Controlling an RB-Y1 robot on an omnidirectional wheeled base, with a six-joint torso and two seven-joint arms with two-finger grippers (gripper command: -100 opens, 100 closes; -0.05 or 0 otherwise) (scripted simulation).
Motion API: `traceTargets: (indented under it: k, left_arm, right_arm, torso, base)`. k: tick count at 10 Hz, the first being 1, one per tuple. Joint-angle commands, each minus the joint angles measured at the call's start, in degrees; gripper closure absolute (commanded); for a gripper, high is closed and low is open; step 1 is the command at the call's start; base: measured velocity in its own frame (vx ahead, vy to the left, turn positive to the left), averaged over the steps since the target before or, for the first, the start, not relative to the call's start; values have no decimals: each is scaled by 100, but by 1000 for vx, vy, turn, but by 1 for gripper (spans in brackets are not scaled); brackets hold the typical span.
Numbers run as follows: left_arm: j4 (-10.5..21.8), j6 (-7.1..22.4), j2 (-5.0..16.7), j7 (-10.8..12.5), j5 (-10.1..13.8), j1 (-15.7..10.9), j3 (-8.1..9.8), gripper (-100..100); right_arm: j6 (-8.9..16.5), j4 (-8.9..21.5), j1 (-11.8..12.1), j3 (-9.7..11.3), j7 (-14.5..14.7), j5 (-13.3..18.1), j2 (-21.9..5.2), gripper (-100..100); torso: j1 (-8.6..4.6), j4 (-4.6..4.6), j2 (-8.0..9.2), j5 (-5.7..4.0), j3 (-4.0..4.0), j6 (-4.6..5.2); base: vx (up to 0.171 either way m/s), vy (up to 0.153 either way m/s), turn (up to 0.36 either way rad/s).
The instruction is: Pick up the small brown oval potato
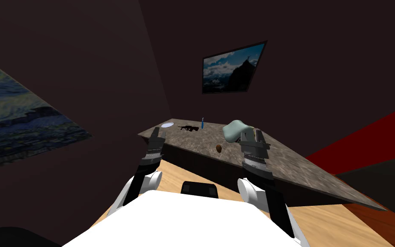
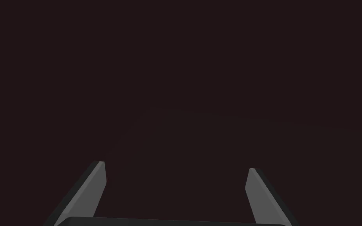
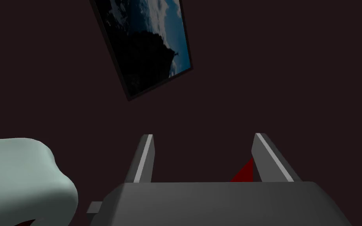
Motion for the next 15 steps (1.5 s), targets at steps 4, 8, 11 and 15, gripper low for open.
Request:
traceTargets:
  k: [4,8,11,15]
  left_arm:
    - [0,0,-1,0,0,-1,-1,0]
    - [0,0,-1,0,0,-1,-1,0]
    - [0,0,-1,0,0,-1,-1,0]
    - [0,0,-1,0,0,0,-1,0]
  right_arm:
    - [317,-57,263,385,82,-507,-752,-100]
    - [639,-83,509,751,181,-1016,-1360,-100]
    - [893,-82,691,1026,271,-1415,-1837,-100]
    - [1313,-43,970,1451,439,-2071,-2574,-100]
  torso:
    - [22,3,15,5,8,0]
    - [42,5,24,10,14,-1]
    - [33,4,20,8,12,0]
    - [28,4,17,7,10,1]
  base:
    - [-32,63,29]
    - [-45,103,37]
    - [-39,78,45]
    - [-40,80,53]
